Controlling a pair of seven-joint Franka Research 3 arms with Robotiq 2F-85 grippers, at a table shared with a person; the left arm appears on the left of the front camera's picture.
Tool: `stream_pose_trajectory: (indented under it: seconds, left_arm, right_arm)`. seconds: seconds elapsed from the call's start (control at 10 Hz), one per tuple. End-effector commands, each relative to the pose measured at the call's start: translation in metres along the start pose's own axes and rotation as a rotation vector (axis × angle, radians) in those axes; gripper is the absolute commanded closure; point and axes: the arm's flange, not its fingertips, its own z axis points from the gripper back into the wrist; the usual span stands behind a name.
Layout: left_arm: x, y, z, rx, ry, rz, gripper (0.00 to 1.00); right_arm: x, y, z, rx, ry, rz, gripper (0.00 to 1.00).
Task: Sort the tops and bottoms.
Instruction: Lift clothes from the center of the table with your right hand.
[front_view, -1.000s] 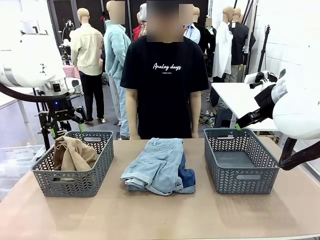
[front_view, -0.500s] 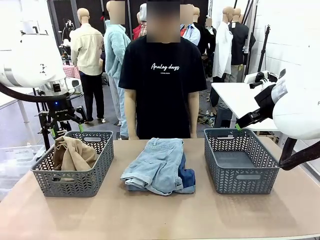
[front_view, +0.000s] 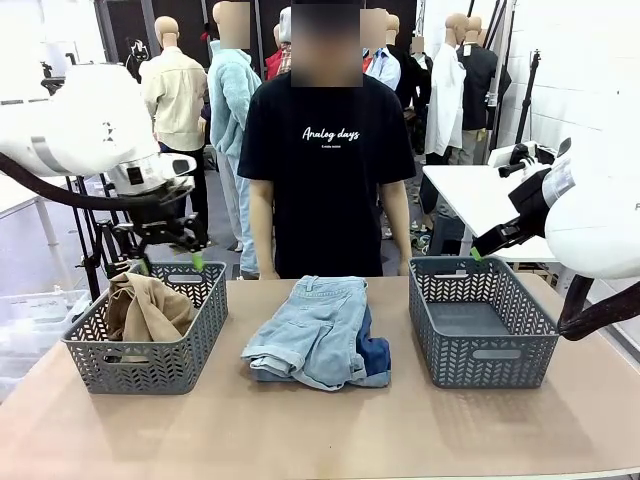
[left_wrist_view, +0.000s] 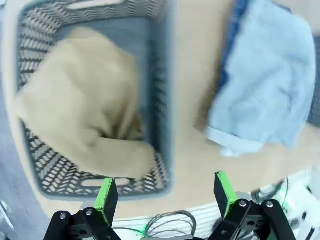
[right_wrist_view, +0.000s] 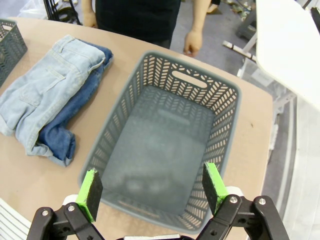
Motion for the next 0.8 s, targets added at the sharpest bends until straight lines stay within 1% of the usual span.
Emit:
stream_pose_trajectory:
  seconds: [0.0, 0.1, 0.2, 0.3, 0.4, 0.5, 0.6, 0.7]
  left_arm:
    - [-0.024, -0.020, 0.012, -0.092, 0.039, -0.171, 0.00]
    - [-0.034, -0.037, 0.022, -0.110, 0.042, -0.240, 0.00]
    - [-0.045, -0.053, 0.037, -0.102, 0.006, -0.311, 0.00]
    - [-0.050, -0.055, 0.052, -0.113, -0.025, -0.333, 0.00]
    - [-0.052, -0.054, 0.059, -0.134, -0.033, -0.316, 0.00]
    - [-0.032, -0.032, 0.056, -0.064, -0.104, -0.197, 0.00]
    - [-0.051, -0.067, 0.055, -0.091, -0.028, -0.314, 0.00]
    - [-0.051, -0.067, 0.055, -0.091, -0.028, -0.314, 0.00]
  right_arm:
    - [0.000, 0.000, -0.001, 0.007, -0.002, -0.001, 0.00]
    - [0.000, 0.000, -0.001, 0.007, -0.002, -0.001, 0.00]
    - [0.000, 0.000, -0.001, 0.007, -0.002, -0.001, 0.00]
    - [0.000, 0.000, -0.001, 0.007, -0.002, -0.001, 0.00]
    - [0.000, 0.000, -0.001, 0.007, -0.002, -0.001, 0.00]
    - [0.000, 0.000, -0.001, 0.007, -0.002, -0.001, 0.00]
    - [0.000, 0.000, -0.001, 0.007, -0.002, -0.001, 0.00]
    - [0.000, 0.000, -0.001, 0.007, -0.002, -0.001, 0.00]
